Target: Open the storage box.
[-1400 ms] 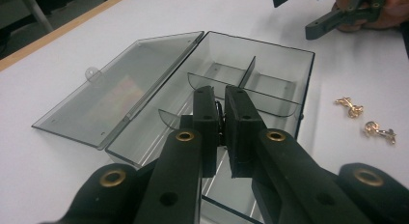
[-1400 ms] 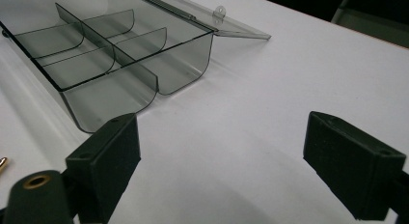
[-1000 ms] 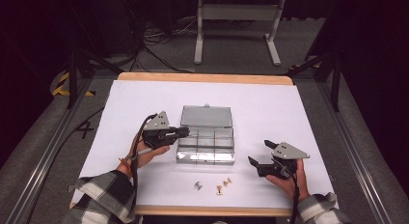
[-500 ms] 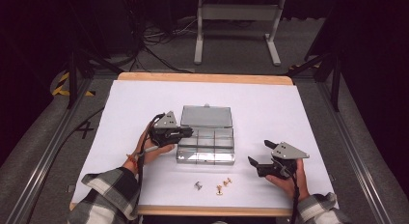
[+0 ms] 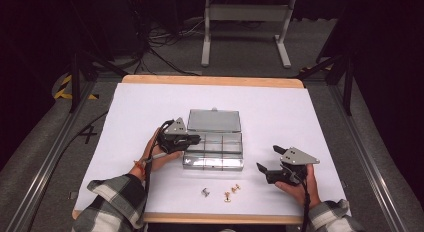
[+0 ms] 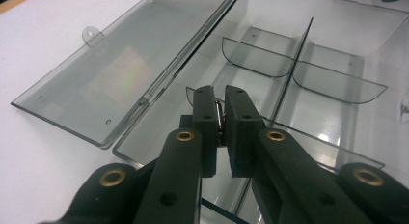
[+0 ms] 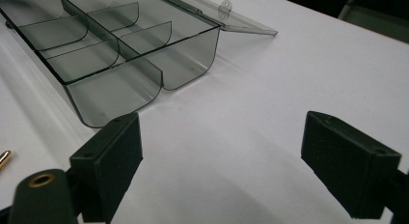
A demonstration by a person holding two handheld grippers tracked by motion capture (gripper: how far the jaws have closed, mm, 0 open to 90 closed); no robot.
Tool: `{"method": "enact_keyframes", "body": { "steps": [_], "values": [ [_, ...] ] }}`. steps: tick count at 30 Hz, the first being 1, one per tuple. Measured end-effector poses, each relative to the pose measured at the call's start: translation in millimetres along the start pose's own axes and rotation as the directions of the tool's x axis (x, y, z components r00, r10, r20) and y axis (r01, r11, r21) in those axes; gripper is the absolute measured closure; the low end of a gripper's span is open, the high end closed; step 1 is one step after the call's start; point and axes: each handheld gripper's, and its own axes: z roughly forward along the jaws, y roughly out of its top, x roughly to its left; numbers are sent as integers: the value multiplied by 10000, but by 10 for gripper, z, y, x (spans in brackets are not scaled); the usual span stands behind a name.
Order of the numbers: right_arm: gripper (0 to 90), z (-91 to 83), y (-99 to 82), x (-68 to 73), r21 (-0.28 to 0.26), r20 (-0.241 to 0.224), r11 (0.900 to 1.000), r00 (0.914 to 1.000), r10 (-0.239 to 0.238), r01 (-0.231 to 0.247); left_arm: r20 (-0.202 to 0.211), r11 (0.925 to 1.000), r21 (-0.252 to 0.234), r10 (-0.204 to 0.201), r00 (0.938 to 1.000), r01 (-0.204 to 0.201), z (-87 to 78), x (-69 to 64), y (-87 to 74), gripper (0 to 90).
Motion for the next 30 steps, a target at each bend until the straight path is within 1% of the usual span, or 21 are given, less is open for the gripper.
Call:
{"method": "enact_keyframes", "body": {
  "steps": [3,5,9,12,14,18,20,23,25,28,30],
  "values": [
    [151,0,0,1,-1,-2,10000,10000,-12,12,-34,10000,35,-29,10000,29,7,10,-12,845],
    [151,0,0,1,2,0,10000,10000,-15,15,-149,10000,58,-40,9999,40,12,17,-16,845],
    [151,4,1,0,15,3,10000,10000,-68,68,-138,9999,116,-42,9999,44,24,31,-29,845],
    [151,6,1,0,24,6,10000,10000,-38,38,-214,9999,143,-61,9998,64,30,43,-37,844],
    [151,5,2,0,48,-8,10000,10000,-35,35,-236,9999,115,-91,9997,94,30,44,-40,844],
    [153,8,3,3,87,-6,9999,10000,-67,67,-280,9997,-105,-224,9994,221,13,53,-44,843],
    [154,9,3,2,95,-12,9999,10000,-66,66,-352,9999,-6,-145,9993,145,16,54,-44,843],
    [154,9,3,1,78,-24,10000,10000,-48,48,-345,9997,-97,-228,9991,225,15,58,-47,843],
    [153,10,3,0,84,-30,10000,10000,-38,38,-346,9996,-93,-276,9990,273,17,65,-51,843],
    [153,11,3,0,91,-21,9999,10000,-42,42,-394,9997,-41,-247,9989,245,22,68,-52,843],
    [153,12,3,0,93,-29,9999,10000,-52,53,-377,9995,-94,-301,9988,298,25,72,-55,842]
  ]
}}
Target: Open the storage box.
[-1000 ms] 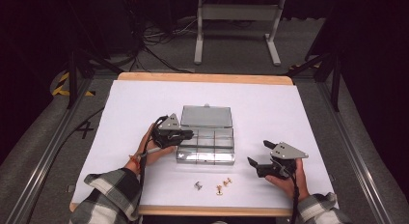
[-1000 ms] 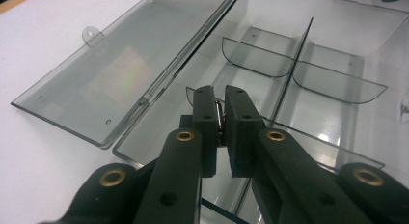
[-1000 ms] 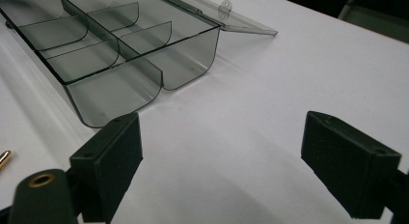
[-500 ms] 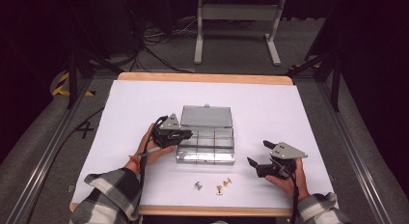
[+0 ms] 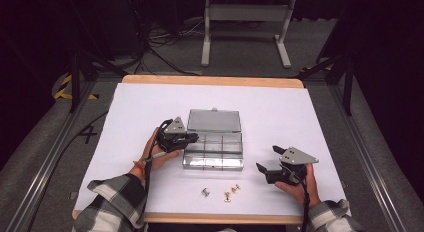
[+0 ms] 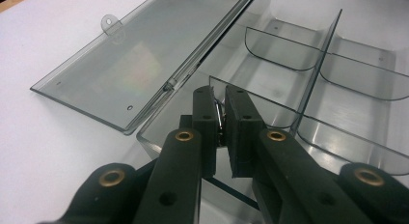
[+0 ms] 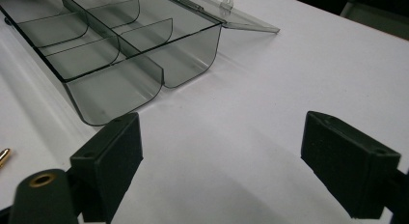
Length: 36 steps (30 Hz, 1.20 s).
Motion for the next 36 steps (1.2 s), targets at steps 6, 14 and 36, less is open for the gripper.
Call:
{"method": "enact_keyframes", "body": {
  "steps": [6,14,36],
  "values": [
    [155,2,0,-2,23,0,10000,10000,-4,4,1,10000,57,3,10000,-3,14,0,-3,841],
    [154,3,1,-3,28,-17,10000,10000,3,-3,26,10000,4,-39,10000,39,17,-1,-4,825],
    [155,1,2,1,19,-9,10000,10000,-44,44,531,9931,-1112,428,9977,-367,-394,-279,71,802]
  ]
}}
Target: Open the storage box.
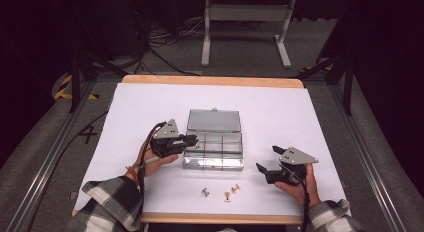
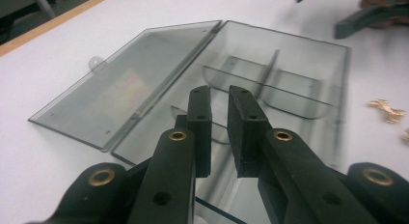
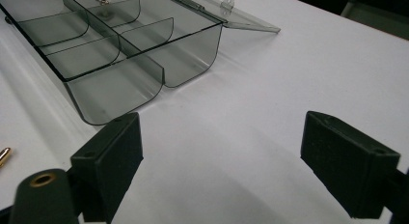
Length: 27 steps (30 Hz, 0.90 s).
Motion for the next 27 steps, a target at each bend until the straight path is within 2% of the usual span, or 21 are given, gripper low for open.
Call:
{"method": "enact_keyframes", "body": {
  "steps": [1,2,4,6,7,10,15,20,22,27],
  "values": [
    [155,1,0,0,17,3,10000,10000,0,0,106,9997,-31,224,9997,-223,-59,-78,-1,783],
    [155,1,0,0,17,3,10000,10000,0,0,106,9997,-31,224,9997,-223,-59,-78,-1,769],
    [155,5,3,6,74,3,10000,10000,-21,21,362,9992,-57,391,9986,-389,-106,-184,-14,763],
    [155,11,4,8,106,-13,9999,10000,-55,55,686,9976,120,666,9954,-676,-128,-314,-38,741],
    [155,12,5,7,111,-17,9999,10000,-56,56,686,9976,120,666,9954,-676,-128,-314,-38,731],
    [155,10,5,4,133,-28,9999,10000,-50,51,1249,9954,288,870,9883,-913,-122,-499,-96,725],
    [155,10,6,10,157,-1,9998,10000,-92,92,1912,9911,695,989,9766,-1139,-84,-679,-190,714],
    [157,12,7,9,168,3,9998,9999,-105,105,2275,9852,1140,991,9687,-1276,-21,-791,-279,699],
    [157,13,7,11,185,-4,9998,9999,-111,111,2465,9849,1268,842,9655,-1182,7,-804,-301,696],
    [158,15,7,14,174,3,9998,9999,-137,137,2641,9805,1507,833,9609,-1264,86,-837,-329,690]
  ]
}}
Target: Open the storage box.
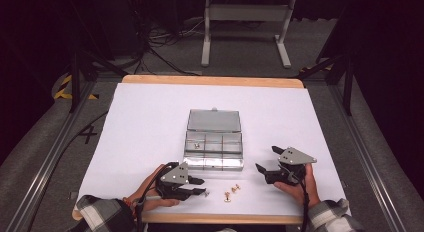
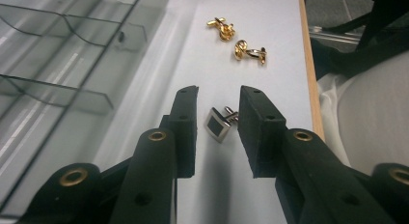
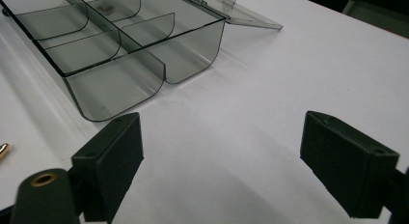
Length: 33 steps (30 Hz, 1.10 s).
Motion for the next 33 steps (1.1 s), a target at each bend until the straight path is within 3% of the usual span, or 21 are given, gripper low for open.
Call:
{"method": "enact_keyframes", "body": {
  "steps": [5,18,24,33],
  "values": [
    [159,3,1,1,10,-9,10000,10000,-27,27,328,9995,320,29,9995,-39,80,10,5,673],
    [161,8,2,4,39,-37,10000,10000,-53,53,367,9973,732,-85,9993,58,189,59,26,642],
    [164,10,3,8,98,-51,9999,9999,-114,115,339,9973,735,17,9994,-42,187,61,28,759],
    [165,7,3,7,66,-46,9999,9999,-115,115,254,9973,728,85,9996,-103,175,58,26,764]
  ]
}}
